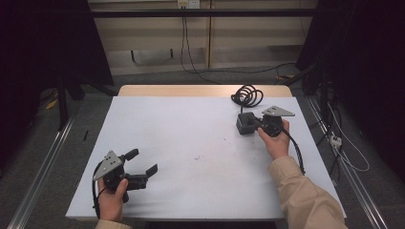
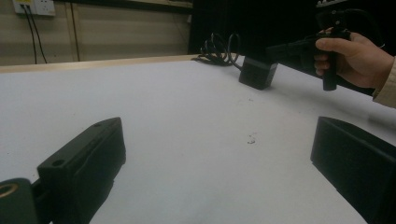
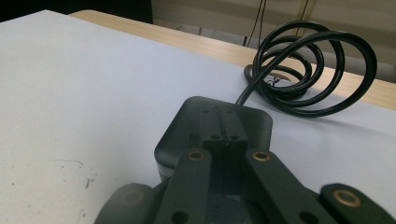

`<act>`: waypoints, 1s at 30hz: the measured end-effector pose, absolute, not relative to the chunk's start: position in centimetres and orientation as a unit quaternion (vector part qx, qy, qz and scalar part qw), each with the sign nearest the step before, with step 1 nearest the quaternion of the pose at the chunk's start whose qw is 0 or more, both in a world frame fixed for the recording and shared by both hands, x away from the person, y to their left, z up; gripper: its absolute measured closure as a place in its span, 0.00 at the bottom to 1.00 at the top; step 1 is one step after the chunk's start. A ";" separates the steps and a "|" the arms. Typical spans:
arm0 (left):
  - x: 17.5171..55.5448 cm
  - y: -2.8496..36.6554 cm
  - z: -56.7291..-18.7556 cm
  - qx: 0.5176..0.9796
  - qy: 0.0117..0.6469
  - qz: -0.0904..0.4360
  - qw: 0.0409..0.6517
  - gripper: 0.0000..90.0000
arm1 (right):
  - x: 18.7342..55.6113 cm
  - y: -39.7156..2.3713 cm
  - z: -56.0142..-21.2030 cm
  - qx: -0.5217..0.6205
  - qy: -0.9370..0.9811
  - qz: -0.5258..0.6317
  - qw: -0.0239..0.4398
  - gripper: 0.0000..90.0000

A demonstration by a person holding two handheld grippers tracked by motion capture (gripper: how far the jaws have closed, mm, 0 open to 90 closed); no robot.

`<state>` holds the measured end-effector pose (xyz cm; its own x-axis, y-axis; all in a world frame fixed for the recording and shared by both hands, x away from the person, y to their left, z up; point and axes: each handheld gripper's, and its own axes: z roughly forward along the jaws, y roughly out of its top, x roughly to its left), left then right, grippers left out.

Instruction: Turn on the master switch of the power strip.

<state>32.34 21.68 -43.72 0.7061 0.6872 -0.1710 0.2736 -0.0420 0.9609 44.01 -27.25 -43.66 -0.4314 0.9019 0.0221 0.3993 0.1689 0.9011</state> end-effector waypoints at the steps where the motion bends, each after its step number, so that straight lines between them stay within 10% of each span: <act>1: 32.3 21.7 -43.7 0.701 0.342 0.172 0.601 0.03 | 44.0 -27.2 -43.7 0.456 0.713 0.455 0.277 1.00; 30: 32.3 21.7 -43.7 0.701 0.342 0.174 0.602 0.03 | 44.0 -27.2 -43.8 0.452 0.714 0.455 0.280 1.00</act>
